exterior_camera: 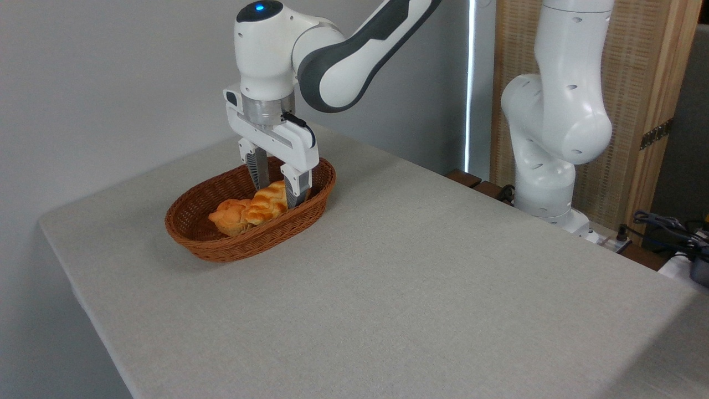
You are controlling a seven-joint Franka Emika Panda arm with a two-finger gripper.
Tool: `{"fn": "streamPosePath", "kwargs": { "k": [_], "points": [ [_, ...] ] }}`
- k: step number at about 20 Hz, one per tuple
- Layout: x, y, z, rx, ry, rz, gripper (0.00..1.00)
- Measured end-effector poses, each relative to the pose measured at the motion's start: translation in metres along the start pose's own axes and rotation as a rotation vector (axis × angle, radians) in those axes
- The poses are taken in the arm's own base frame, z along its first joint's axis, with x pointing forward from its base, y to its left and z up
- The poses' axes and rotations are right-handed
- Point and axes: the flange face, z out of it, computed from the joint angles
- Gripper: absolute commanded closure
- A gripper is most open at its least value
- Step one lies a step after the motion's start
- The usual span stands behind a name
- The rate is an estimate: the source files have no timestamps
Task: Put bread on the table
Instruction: 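Lower the gripper into the basket and close it on the braided roll, then lift the braided roll up out of the basket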
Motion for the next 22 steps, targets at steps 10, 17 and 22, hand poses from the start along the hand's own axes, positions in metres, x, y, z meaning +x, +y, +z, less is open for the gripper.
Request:
{"fn": "streamPosePath", "kwargs": {
  "k": [10, 17, 22],
  "points": [
    [0.0, 0.0, 0.0, 0.001, -0.001, 0.007, 0.42],
    [-0.001, 0.0, -0.007, -0.005, -0.037, 0.055, 0.42],
    [0.004, -0.001, -0.026, -0.001, -0.068, 0.081, 0.45]
  ]
}}
